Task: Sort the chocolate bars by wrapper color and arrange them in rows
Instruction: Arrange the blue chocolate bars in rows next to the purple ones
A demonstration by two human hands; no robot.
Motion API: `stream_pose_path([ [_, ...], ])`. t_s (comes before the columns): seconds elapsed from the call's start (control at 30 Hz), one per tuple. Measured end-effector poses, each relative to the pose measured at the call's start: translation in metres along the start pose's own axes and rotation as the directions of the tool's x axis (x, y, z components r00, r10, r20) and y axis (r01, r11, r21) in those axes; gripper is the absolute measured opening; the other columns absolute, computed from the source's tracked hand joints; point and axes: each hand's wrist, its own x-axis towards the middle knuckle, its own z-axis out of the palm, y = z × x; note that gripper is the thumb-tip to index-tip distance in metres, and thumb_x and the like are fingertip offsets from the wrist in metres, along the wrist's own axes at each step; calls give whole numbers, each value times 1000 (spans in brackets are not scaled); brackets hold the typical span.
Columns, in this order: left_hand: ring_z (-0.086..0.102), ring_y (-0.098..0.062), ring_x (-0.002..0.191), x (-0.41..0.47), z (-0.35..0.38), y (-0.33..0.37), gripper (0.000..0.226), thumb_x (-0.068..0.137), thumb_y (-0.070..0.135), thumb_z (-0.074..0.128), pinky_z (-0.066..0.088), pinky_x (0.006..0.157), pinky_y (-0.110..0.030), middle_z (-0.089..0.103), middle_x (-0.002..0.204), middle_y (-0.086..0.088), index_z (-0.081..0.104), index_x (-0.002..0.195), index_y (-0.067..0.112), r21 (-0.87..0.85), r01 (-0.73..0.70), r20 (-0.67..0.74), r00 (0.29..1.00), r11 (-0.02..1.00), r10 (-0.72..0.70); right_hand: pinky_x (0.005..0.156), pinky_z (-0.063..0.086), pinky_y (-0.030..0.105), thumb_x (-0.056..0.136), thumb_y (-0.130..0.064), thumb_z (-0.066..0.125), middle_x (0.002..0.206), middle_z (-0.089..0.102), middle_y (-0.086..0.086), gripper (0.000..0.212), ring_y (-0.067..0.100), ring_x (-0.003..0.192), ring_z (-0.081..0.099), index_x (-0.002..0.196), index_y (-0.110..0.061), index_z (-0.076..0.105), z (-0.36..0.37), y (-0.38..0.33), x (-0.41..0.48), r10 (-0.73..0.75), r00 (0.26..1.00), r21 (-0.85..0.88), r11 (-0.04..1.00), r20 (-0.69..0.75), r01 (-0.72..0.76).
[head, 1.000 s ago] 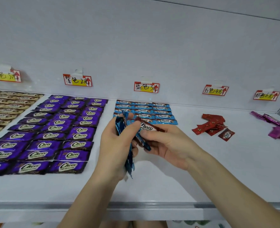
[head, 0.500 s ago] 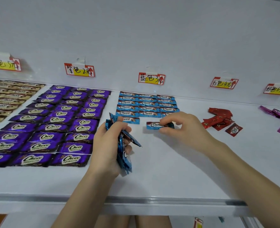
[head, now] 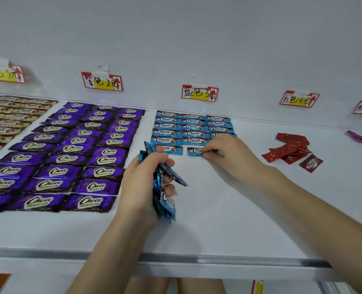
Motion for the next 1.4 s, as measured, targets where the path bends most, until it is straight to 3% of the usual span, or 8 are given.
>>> stream_pose_path([
  [0.47, 42, -7, 41, 3, -1, -1, 13, 88, 10, 56, 30, 32, -13, 59, 63, 0, 63, 98, 13, -16, 31, 12, 999, 999, -31, 84, 45, 30, 91, -40, 52, 114, 59, 0, 34, 13, 106, 48, 116, -21, 62, 7, -5, 2, -41, 999, -63, 997, 14, 41],
  [1.0, 42, -7, 42, 3, -2, 0, 16, 87, 9, 56, 30, 32, -14, 59, 65, -1, 63, 101, 13, -21, 44, -1, 999, 999, -44, 83, 44, 28, 91, -40, 52, 116, 58, -1, 33, 12, 108, 47, 117, -21, 61, 6, -10, 0, -8, 1000, -93, 996, 10, 8],
  [1.07, 44, -8, 42, 1, -1, 0, 16, 87, 8, 55, 30, 32, -14, 60, 64, 0, 63, 100, 13, -16, 22, -4, 1000, 1000, -22, 79, 42, 20, 91, -35, 52, 110, 60, -4, 28, 7, 102, 48, 111, -19, 64, 1, -15, -3, 34, 998, -5, 999, -50, -34],
  [1.17, 48, -9, 45, -3, 2, 2, 16, 85, 4, 56, 33, 33, -15, 62, 63, -1, 64, 92, 16, -14, -46, -12, 999, 999, 45, 65, 41, 12, 91, -31, 53, 87, 63, -6, 20, 4, 81, 56, 89, -16, 66, -15, -37, -11, 196, 972, 371, 918, -125, -138],
  [1.23, 52, -11, 49, -7, 4, 3, 17, 84, 2, 58, 37, 37, -18, 64, 63, 0, 64, 88, 18, -35, -94, -2, 996, 995, 94, 61, 45, 17, 89, -37, 54, 77, 68, -5, 27, 4, 72, 61, 80, -15, 66, -27, -56, -22, 249, 968, 581, 786, 16, -211],
  [1.3, 56, -12, 53, -10, 5, 3, 17, 85, 4, 59, 41, 43, -21, 68, 67, 0, 63, 88, 19, -49, -145, 23, 989, 988, 146, 56, 46, 15, 85, -41, 56, 71, 69, -8, 24, 2, 63, 62, 79, -20, 67, -32, -74, -35, 193, 953, 635, 712, 233, -299],
  [1.4, 52, -9, 49, -12, 5, -1, 8, 87, 12, 59, 37, 37, -17, 69, 69, 2, 62, 89, 19, 28, -247, 87, 966, 968, 244, 51, 43, 14, 83, -27, 64, 62, 66, -11, 8, 1, 56, 58, 77, -21, 67, -30, -84, -45, 132, 952, 702, 648, 276, -294],
])
